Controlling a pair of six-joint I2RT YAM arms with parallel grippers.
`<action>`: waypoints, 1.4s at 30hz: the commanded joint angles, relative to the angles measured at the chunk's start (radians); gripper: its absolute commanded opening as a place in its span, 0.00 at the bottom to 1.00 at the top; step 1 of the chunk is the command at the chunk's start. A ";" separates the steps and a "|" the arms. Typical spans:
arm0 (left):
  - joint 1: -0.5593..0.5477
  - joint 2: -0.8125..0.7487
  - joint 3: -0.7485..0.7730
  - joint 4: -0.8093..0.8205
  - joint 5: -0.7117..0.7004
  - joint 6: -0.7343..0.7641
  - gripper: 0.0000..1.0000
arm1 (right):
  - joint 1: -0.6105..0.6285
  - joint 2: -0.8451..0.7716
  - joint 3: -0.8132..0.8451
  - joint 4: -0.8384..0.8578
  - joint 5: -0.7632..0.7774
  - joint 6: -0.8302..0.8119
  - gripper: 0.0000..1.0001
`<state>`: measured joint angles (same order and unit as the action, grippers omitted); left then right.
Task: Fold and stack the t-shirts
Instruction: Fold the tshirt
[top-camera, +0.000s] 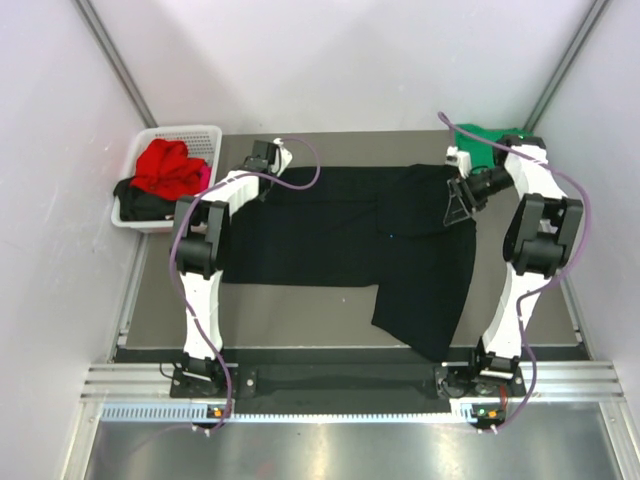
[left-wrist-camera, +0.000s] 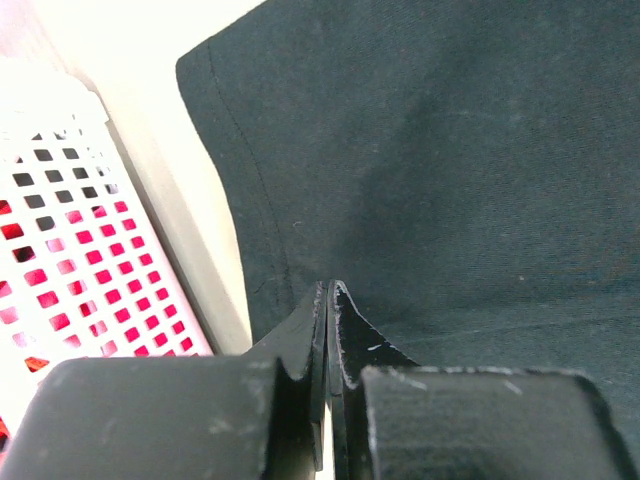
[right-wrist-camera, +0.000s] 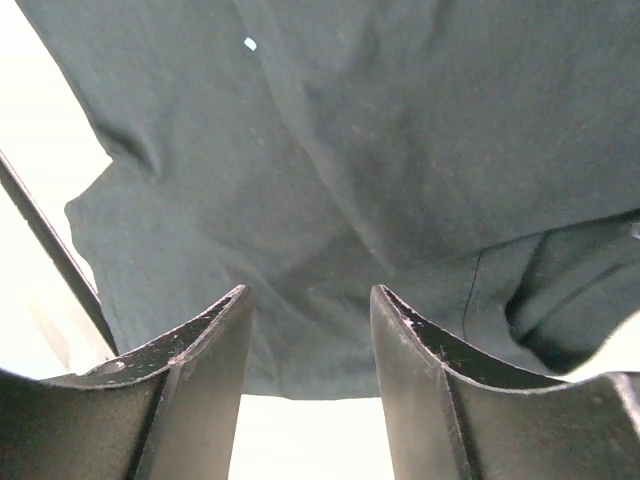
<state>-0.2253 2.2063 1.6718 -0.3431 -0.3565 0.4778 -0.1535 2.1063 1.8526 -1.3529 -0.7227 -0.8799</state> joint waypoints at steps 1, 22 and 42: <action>0.009 -0.045 0.008 0.041 -0.007 0.007 0.00 | 0.000 0.050 0.000 -0.045 0.016 -0.030 0.52; 0.007 -0.054 -0.006 0.035 -0.016 0.012 0.00 | 0.003 0.130 -0.043 0.086 0.048 0.059 0.55; 0.004 -0.056 -0.027 0.049 -0.021 0.016 0.00 | 0.101 -0.029 -0.078 -0.123 -0.152 -0.022 0.52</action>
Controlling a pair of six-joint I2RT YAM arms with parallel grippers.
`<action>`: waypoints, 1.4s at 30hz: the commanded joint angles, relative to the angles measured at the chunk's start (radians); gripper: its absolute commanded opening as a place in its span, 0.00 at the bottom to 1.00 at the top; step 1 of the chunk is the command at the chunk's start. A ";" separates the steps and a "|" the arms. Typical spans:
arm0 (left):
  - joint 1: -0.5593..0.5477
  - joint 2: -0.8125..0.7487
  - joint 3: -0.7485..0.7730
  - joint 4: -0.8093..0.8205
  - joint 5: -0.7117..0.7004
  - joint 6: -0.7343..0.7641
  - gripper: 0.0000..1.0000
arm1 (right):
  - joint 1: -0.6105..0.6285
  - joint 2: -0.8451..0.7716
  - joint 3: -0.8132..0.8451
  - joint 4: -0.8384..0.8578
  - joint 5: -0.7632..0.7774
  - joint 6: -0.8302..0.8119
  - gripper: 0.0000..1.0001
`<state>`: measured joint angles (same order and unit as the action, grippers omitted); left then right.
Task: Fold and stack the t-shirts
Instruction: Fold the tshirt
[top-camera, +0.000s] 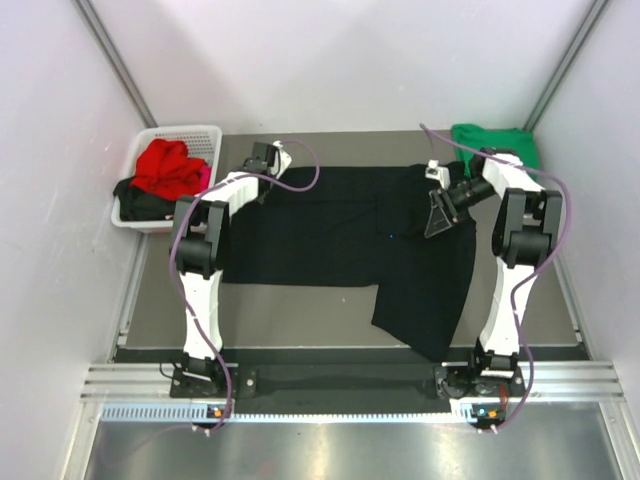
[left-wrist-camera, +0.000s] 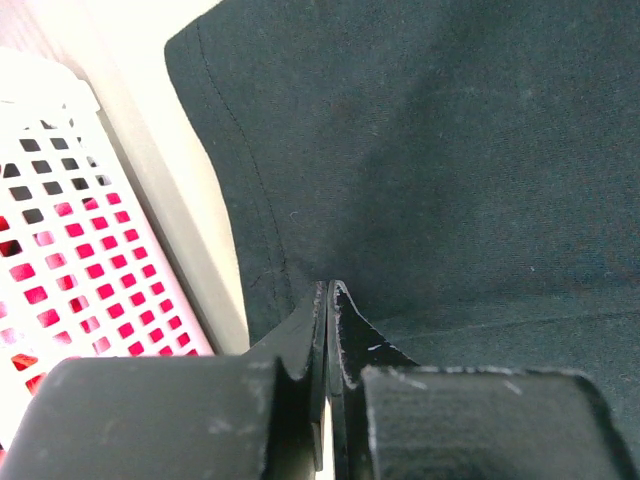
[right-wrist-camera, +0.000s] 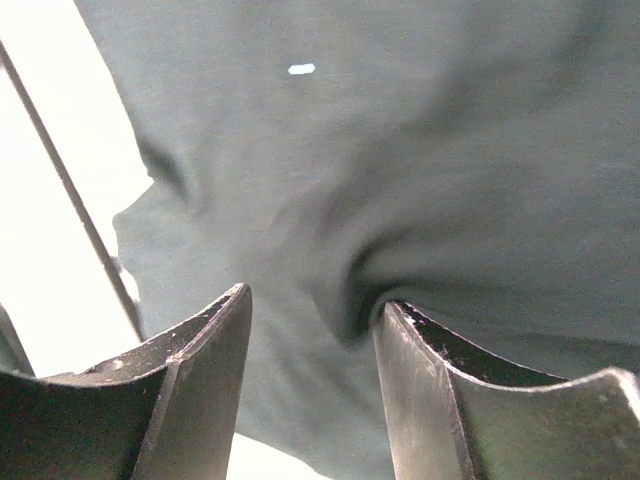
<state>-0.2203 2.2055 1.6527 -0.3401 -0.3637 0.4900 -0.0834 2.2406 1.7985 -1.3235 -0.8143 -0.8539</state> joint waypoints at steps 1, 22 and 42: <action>-0.001 -0.055 -0.007 0.047 -0.012 0.005 0.00 | 0.034 -0.206 -0.034 -0.152 -0.037 -0.045 0.52; 0.068 0.114 0.249 0.049 -0.020 0.016 0.05 | 0.002 -0.058 0.217 0.344 0.240 0.269 0.51; 0.093 0.217 0.196 0.035 -0.007 -0.004 0.05 | 0.076 0.237 0.426 0.523 0.607 0.300 0.53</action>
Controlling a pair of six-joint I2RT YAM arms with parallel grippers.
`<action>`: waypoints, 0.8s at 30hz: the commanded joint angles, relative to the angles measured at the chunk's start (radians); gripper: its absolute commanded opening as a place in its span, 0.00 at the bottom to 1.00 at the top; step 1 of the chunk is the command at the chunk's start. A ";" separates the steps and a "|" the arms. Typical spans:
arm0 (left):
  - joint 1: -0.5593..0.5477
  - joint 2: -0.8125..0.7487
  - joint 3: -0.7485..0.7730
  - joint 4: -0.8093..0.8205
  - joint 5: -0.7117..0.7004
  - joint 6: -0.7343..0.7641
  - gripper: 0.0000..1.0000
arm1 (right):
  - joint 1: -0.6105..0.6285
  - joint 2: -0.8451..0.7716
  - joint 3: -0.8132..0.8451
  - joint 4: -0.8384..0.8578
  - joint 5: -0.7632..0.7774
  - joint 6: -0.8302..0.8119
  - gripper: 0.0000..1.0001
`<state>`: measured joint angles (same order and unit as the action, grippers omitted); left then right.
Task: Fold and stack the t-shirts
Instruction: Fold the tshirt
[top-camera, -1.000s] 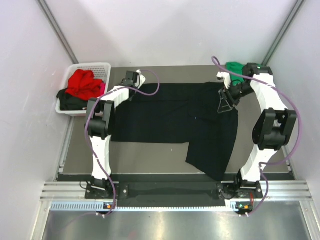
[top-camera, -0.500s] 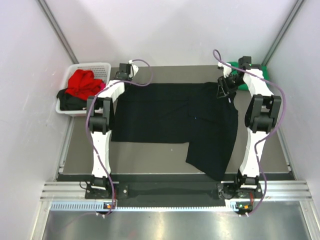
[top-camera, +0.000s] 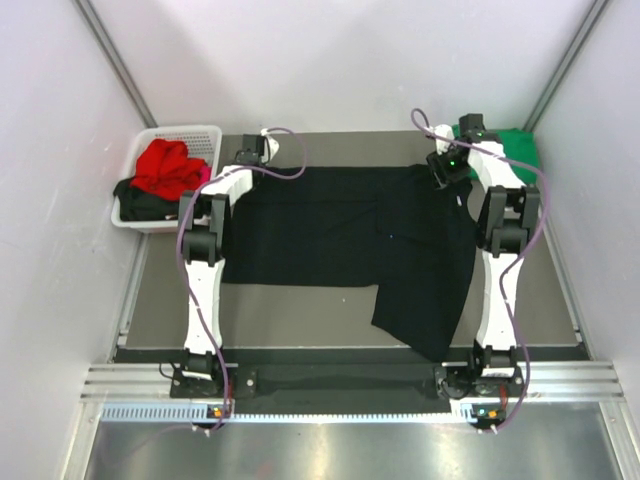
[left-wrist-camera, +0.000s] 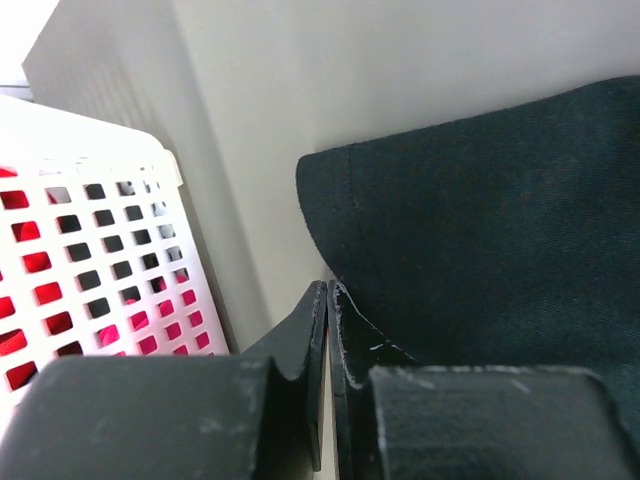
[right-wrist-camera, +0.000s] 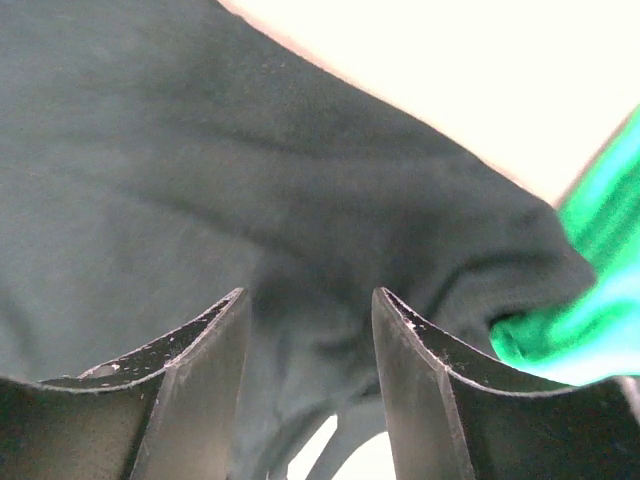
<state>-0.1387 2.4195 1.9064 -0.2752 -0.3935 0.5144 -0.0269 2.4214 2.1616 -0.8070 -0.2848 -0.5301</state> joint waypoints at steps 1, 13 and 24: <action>0.013 -0.006 -0.069 -0.030 0.019 -0.022 0.05 | 0.019 0.064 0.073 0.006 0.087 -0.027 0.53; 0.047 -0.083 -0.210 0.027 -0.071 0.016 0.02 | 0.131 0.162 0.170 0.008 0.208 -0.099 0.52; 0.019 -0.157 0.000 -0.040 0.008 -0.053 0.00 | 0.150 0.182 0.213 0.052 0.253 -0.096 0.55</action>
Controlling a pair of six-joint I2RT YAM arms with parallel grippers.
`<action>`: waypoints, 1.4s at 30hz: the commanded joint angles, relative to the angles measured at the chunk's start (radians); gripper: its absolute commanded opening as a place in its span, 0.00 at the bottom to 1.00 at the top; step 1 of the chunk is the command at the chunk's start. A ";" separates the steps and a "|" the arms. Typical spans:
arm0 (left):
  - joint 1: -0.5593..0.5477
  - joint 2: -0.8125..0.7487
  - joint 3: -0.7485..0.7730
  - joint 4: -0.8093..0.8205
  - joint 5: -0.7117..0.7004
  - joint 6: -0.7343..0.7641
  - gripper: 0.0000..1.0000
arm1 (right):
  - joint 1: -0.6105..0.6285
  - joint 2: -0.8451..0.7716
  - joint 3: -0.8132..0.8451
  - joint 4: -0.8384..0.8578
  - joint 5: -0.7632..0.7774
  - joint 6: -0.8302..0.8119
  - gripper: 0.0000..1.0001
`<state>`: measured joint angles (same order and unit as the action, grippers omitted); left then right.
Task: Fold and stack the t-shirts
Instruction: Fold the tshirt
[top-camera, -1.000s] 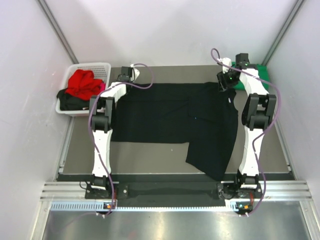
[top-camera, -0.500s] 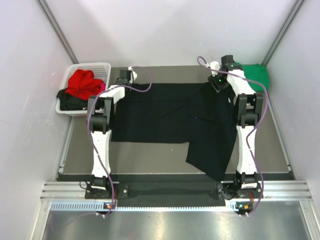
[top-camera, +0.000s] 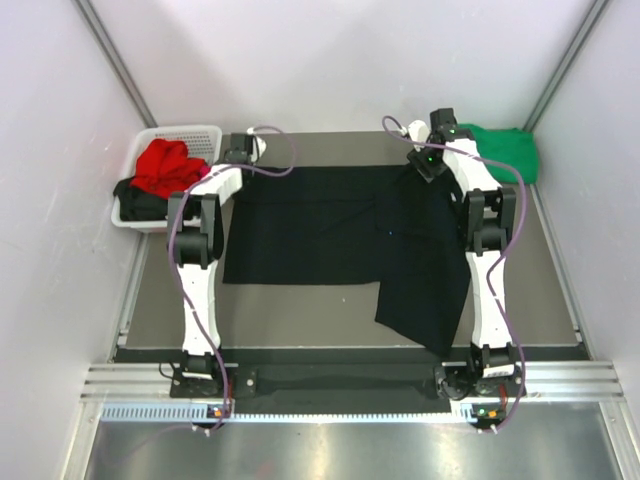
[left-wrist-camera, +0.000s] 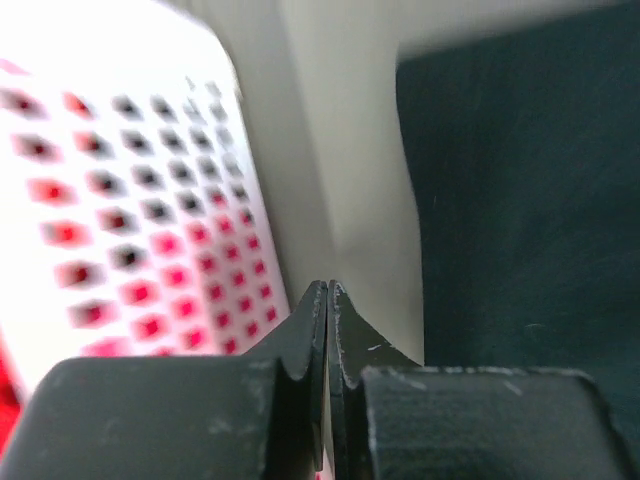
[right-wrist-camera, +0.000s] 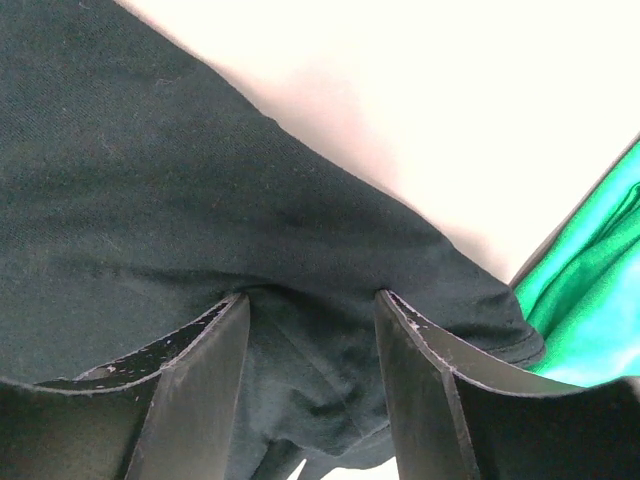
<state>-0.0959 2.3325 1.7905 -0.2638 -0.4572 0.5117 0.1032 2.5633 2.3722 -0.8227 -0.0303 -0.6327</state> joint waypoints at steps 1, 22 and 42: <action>-0.028 -0.040 0.148 -0.075 0.096 -0.053 0.01 | 0.021 0.037 -0.014 0.071 0.000 0.007 0.55; 0.004 0.175 0.211 -0.273 0.269 -0.233 0.12 | 0.006 -0.011 -0.079 0.095 0.064 0.022 0.56; 0.058 0.141 0.267 -0.132 0.091 -0.168 0.05 | 0.016 0.012 -0.001 0.260 0.086 -0.018 0.69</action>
<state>-0.0780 2.4702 2.0586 -0.3897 -0.2844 0.3462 0.1154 2.5744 2.3524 -0.6315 0.0261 -0.6453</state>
